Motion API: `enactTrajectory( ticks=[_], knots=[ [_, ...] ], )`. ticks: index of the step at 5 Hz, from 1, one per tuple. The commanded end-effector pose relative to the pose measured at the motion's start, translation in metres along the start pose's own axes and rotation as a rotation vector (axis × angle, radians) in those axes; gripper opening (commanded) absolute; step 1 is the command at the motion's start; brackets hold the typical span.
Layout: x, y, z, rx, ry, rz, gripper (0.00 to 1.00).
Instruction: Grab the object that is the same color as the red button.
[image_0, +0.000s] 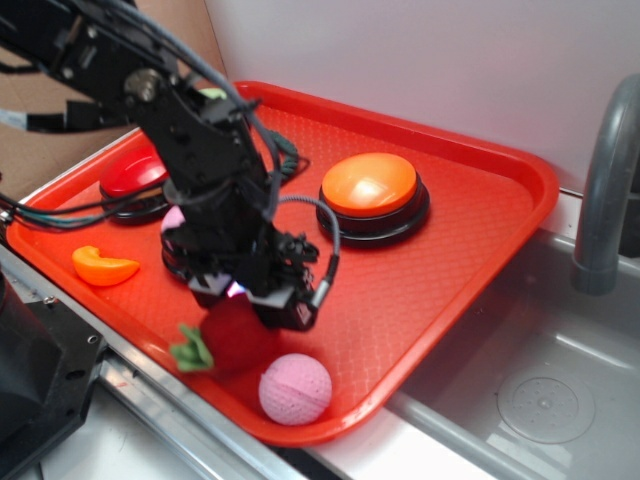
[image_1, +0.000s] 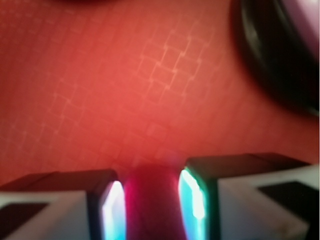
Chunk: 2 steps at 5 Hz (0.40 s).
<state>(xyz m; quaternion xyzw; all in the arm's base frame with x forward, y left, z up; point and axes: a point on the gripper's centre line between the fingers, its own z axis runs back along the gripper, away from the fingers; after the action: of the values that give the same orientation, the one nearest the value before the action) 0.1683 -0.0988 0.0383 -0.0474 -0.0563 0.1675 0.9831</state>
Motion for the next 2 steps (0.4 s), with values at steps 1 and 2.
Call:
enactTrajectory(
  ticks=[1,2],
  knots=[
    [0.036,0.006,0.079,0.025,-0.076,-0.153,0.00],
    [0.050,0.018,0.114,0.008,-0.095,-0.252,0.00]
  ],
)
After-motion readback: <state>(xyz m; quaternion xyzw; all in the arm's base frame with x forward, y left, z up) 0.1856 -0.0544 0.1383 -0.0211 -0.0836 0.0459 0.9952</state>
